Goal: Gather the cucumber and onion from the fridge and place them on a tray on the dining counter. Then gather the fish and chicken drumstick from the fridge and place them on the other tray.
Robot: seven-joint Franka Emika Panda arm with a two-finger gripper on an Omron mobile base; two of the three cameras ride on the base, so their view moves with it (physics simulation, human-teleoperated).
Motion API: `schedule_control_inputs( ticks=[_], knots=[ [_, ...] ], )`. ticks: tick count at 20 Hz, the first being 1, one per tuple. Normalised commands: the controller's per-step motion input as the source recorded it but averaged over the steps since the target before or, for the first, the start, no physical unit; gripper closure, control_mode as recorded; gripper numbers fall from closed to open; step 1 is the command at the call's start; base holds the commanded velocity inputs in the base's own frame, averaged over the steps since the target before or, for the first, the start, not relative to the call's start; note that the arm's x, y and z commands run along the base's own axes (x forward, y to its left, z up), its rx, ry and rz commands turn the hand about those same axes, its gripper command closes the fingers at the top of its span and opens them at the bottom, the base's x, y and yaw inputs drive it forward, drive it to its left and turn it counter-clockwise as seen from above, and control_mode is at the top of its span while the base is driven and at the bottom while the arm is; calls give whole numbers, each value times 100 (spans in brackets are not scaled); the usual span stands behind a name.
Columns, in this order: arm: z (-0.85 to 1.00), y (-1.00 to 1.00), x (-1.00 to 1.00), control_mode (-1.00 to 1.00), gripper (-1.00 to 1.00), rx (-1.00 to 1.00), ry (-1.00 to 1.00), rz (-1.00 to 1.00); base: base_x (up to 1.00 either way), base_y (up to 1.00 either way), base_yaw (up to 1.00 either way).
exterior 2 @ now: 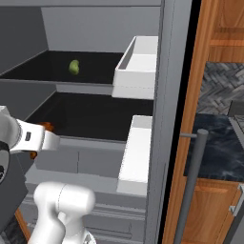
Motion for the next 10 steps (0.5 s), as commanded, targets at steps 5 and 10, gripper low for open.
schedule_control_inputs(
  ticks=[5,10],
  knots=[
    [0,0,-9,100,100,0,0,0,-22,0,0],
    [0,0,0,100,100,0,0,0,-73,9,2]
  ],
)
